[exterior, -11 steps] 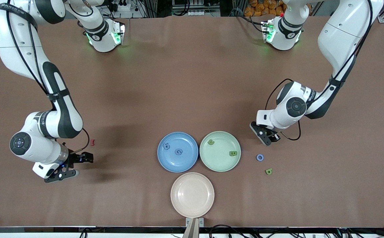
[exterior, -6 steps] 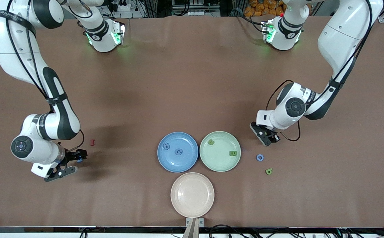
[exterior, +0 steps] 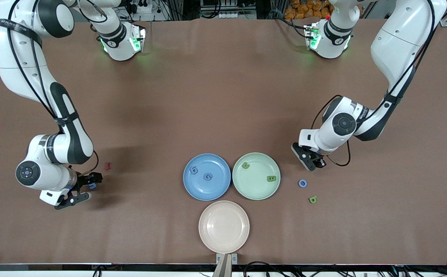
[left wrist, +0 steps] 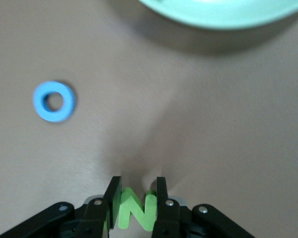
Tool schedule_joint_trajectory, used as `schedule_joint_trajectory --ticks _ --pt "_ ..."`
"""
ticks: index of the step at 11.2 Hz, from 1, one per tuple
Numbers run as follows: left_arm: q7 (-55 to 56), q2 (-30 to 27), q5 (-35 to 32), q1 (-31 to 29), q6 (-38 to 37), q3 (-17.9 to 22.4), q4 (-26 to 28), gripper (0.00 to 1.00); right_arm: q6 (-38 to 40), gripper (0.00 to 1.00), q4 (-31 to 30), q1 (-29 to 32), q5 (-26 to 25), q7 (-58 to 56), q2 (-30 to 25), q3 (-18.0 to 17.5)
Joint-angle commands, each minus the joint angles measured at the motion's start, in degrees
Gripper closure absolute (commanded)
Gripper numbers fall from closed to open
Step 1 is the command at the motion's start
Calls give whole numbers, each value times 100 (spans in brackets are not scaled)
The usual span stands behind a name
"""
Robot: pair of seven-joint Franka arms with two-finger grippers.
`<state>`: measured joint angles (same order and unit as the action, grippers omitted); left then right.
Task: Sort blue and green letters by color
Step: 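Drop the green N in the green plate while the right gripper grasps blue E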
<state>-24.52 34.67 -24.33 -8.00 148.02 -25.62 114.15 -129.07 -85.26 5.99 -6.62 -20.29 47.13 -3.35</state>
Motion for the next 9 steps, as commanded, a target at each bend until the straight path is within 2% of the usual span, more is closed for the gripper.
schedule_joint_trajectory --ticks 1,4,5,6,7,8,9 --pt "1347 57 -55 123 16 -424 -549 100 49 0 97 78 99 -71 86 -69" --pt "2589 460 409 806 16 -514 -1480 100 40 0 97 87 300 -80 121 -70" --pt "2888 696 498 1070 16 -497 -1840 100 40 23 97 96 328 -80 121 -70" --pt "3161 995 490 1298 16 -453 -2235 100 40 65 88 96 328 -80 121 -70" --pt "3303 1215 490 1457 16 -348 -2465 100 40 100 80 96 328 -89 121 -70" --pt "3313 1348 482 1633 25 -156 -2650 62 40 100 79 113 328 -115 121 -70" --pt "3252 1367 455 1817 60 55 -2739 1 40 100 79 113 328 -246 121 -78"
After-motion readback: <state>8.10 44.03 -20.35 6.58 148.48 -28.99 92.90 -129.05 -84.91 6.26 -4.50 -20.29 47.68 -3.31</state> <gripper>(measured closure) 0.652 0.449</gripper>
